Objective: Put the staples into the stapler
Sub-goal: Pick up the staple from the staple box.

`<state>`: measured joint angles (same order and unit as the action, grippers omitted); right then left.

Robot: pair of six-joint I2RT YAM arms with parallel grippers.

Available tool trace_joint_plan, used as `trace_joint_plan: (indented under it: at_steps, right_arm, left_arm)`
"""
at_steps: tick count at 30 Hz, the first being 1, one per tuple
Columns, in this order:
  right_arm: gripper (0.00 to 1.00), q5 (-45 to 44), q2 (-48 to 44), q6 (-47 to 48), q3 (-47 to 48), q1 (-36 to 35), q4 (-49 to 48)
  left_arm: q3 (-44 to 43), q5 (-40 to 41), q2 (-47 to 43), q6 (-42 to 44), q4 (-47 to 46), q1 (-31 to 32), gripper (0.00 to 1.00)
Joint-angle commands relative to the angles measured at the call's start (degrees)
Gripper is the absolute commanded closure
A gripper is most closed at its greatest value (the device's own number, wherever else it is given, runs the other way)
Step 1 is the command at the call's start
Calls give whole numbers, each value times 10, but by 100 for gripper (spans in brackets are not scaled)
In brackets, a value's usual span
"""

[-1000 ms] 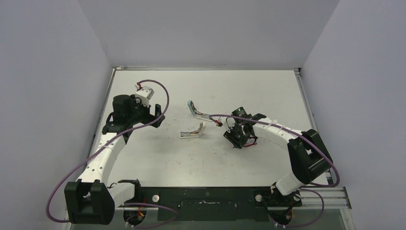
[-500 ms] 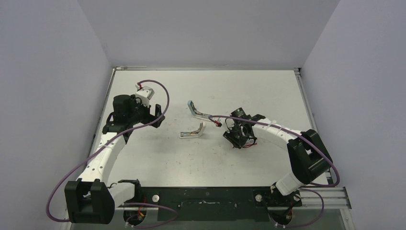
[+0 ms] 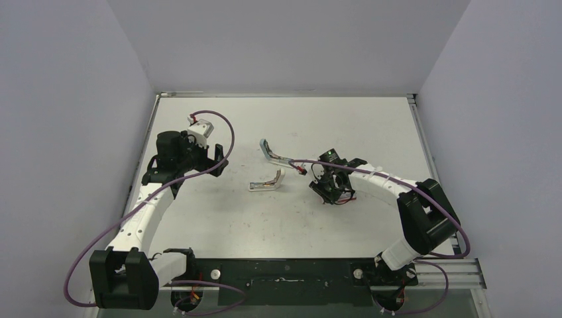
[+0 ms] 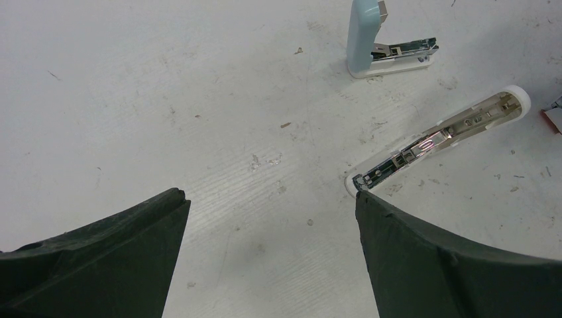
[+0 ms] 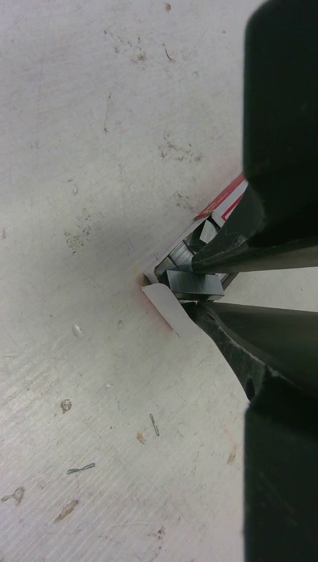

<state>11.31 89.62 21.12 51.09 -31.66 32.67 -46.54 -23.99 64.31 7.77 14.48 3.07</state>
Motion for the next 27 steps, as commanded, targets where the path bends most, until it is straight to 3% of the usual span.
trace_joint_plan:
  at_steps: [1, 18, 27]
  right_arm:
    - [78, -18, 5, -4, -1, -3, -14]
    - [94, 21, -3, 1, 18, 15, 1]
    - [95, 31, -11, 7, 27, 24, 10]
  left_arm:
    - [-20, 4, -2, 6, -4, 4, 3]
    - [-21, 3, -3, 5, -3, 4, 3]
    - [-21, 3, -2, 5, -4, 4, 3]
